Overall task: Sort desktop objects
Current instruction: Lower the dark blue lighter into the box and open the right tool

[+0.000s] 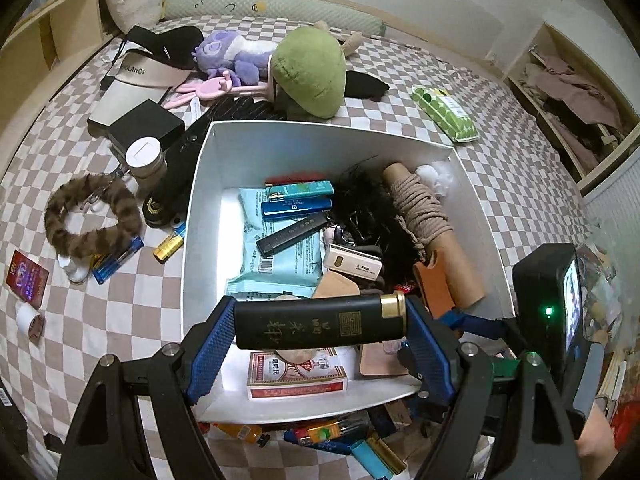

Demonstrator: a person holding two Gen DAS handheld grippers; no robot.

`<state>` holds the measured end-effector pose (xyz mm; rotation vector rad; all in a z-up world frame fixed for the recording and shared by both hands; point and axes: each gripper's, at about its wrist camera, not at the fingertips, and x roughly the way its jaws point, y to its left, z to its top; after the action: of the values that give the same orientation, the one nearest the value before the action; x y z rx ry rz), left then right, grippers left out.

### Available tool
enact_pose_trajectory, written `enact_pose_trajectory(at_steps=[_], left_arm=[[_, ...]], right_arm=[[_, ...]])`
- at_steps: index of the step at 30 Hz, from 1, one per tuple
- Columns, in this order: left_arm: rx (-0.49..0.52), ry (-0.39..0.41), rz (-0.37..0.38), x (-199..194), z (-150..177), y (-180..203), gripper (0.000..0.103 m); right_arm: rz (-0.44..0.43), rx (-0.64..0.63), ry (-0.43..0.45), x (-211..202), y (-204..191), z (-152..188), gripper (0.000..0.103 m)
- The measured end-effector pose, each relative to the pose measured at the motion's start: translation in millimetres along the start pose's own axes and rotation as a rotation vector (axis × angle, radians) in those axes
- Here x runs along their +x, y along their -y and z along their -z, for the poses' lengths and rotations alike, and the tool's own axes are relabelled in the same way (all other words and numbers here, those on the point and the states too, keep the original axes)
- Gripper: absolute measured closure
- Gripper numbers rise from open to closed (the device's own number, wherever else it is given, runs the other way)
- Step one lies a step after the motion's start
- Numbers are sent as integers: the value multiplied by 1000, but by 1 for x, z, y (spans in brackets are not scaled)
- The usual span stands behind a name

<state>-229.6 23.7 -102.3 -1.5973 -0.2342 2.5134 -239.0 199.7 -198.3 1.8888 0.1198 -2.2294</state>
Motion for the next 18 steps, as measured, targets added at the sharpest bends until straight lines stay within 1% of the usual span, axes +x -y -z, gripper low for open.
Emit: enact_pose_trajectory(at_steps=[4, 6, 11, 13, 14, 15, 18], left_arm=[[-11, -22, -5, 9, -1, 2, 21], [-16, -33, -7, 13, -2, 3, 21], [-30, -60, -13, 25, -4, 6, 21], [-35, -71, -15, 29, -4, 7, 21], [-38, -76, -17, 31, -4, 8, 21], [-40, -81, -18, 34, -5, 8, 21], [-56, -104, -10, 42, -6, 10, 21]], right_arm=[[25, 7, -10, 4, 2, -1, 20], [19, 12, -11, 3, 4, 0, 20], [-39, 11, 6, -6, 11, 5, 20], [-65, 22, 31, -15, 17, 7, 14], [-79, 28, 44, -19, 19, 7, 5], [-92, 34, 57, -23, 22, 8, 3], [-123, 54, 95, -37, 31, 9, 3]])
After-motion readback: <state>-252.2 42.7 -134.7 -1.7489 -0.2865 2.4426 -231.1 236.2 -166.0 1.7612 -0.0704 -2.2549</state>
